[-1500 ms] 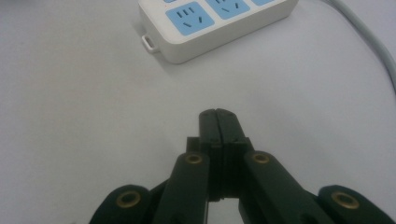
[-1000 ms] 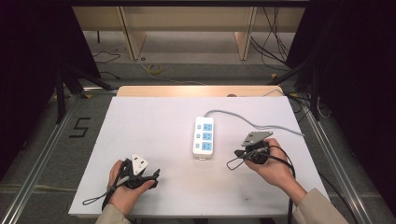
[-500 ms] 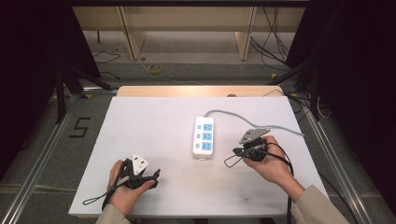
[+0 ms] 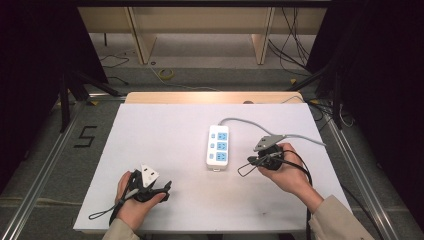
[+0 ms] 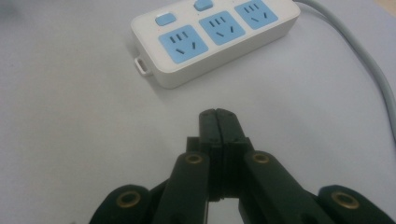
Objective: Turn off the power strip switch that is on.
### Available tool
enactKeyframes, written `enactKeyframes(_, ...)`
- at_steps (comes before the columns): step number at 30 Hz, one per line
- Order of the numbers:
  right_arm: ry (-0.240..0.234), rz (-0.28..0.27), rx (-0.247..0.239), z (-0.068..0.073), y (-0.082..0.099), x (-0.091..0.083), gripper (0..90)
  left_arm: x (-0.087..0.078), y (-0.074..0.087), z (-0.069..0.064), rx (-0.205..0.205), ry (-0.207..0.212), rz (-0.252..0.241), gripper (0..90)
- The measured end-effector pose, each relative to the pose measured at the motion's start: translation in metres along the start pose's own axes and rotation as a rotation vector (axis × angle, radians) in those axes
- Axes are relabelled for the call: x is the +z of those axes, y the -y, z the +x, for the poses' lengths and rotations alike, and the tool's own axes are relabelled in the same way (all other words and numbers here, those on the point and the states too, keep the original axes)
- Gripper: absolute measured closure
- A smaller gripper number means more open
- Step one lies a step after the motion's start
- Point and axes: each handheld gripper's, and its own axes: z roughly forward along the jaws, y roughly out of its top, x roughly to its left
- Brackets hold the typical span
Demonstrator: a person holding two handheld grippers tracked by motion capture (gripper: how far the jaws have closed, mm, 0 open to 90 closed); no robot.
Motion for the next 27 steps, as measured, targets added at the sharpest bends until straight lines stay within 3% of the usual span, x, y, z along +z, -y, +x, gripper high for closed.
enactKeyframes(27, -0.004, 0.012, -0.002, -0.002, -0.013, 0.007, 90.0, 0.000, 0.000, 0.000, 0.000, 0.001, -0.001, 19.7)
